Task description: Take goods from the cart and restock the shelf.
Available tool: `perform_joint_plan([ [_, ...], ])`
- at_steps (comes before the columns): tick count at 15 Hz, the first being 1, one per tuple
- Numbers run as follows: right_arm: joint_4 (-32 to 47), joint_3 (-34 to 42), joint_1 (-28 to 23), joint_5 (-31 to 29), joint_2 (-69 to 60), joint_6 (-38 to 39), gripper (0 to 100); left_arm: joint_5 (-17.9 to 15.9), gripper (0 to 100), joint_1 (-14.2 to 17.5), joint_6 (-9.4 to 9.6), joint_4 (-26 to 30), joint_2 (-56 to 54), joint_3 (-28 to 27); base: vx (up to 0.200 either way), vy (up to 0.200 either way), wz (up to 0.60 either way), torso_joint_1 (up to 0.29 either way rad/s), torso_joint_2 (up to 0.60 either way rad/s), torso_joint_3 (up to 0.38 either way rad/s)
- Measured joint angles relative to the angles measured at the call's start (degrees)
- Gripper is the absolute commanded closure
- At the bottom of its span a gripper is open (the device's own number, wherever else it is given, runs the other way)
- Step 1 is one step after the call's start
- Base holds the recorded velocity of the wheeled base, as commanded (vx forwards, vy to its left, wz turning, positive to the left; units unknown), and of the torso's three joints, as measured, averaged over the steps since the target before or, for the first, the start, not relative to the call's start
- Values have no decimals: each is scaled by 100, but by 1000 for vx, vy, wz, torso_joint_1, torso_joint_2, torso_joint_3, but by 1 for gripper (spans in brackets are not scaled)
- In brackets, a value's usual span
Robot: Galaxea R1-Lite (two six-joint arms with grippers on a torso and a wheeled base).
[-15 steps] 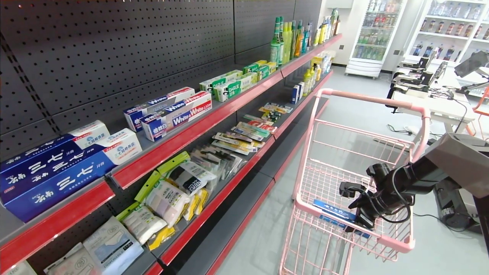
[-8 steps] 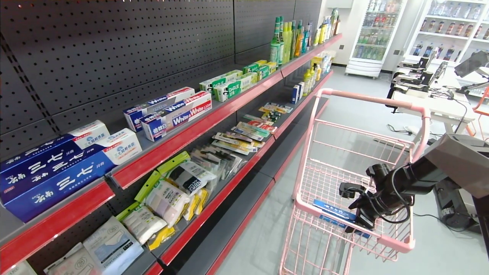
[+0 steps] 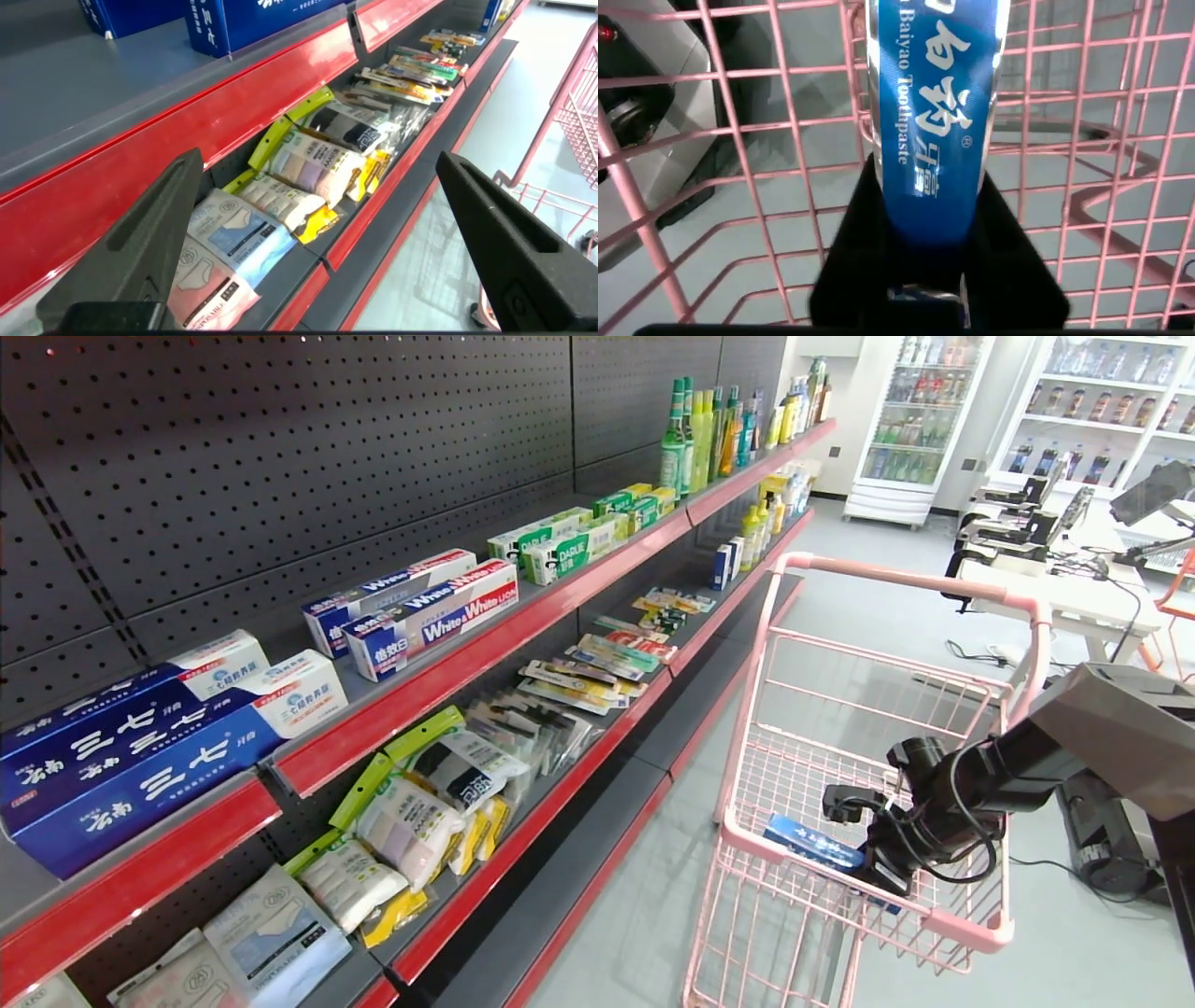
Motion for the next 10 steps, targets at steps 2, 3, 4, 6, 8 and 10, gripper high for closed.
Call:
perform_joint_plan([
  [2,116,11,6,-98,-2,24,100,0,0,0,0,2,0,0,0,0,0,0,0,0],
  [3,162,0,11,-141,-5,90,100,0,0,0,0,2,0,0,0,0,0,0,0,0],
  [4,179,2,11,-154,-7,156,100,1,0,-2,0,0,0,0,0,0,0,0,0,0],
  [6,187,-35,-35,-152,-13,440,100,-2,0,0,0,0,0,0,0,0,0,0,0,0],
  [8,193,-223,-118,-156,-66,645,100,-2,0,0,0,2,0,0,0,0,0,0,0,0],
  [10,189,-472,-182,-158,-178,1234,100,0,0,0,0,0,0,0,0,0,0,0,0,0],
])
